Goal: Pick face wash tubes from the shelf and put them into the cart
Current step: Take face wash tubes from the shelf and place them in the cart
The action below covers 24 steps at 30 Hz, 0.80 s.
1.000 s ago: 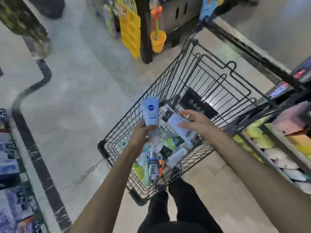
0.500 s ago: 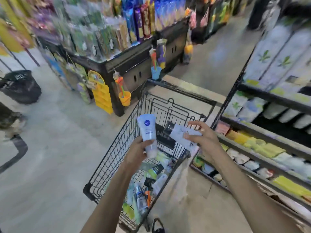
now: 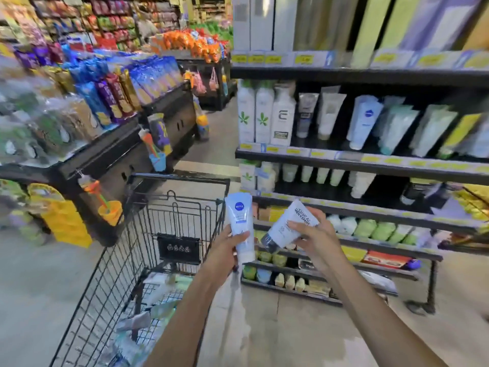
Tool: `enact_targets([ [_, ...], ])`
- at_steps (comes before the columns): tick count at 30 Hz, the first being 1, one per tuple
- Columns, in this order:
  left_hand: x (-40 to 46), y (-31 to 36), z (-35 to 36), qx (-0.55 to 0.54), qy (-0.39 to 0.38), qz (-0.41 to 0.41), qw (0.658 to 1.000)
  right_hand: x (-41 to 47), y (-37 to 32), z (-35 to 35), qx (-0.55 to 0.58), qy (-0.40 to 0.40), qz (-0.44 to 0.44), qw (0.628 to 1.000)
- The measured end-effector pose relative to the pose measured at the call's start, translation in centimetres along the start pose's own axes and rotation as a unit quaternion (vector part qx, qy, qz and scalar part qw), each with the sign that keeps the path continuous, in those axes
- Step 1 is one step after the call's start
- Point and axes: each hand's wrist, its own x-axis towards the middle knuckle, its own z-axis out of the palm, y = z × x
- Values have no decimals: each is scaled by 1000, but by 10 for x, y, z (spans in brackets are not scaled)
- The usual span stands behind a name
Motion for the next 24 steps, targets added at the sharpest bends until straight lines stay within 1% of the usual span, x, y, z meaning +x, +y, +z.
enact_targets([
  [7, -1, -22, 111, 35, -84, -2, 996, -36, -35, -97, 51, 68, -33, 996],
  [12, -2, -35, 169, 71, -113, -3, 991, -55, -54, -148, 59, 112, -40, 991],
  [18, -7, -43, 220, 96, -155, 18, 983, -65, -68, -185, 57, 147, -54, 986],
  [21, -4, -44, 236, 105, -155, 18, 982, -63, -75, -197, 57, 159, -44, 985],
  [24, 8, -43, 249, 114, -148, 16, 982, -56, -82, -208, 64, 149, -27, 986],
])
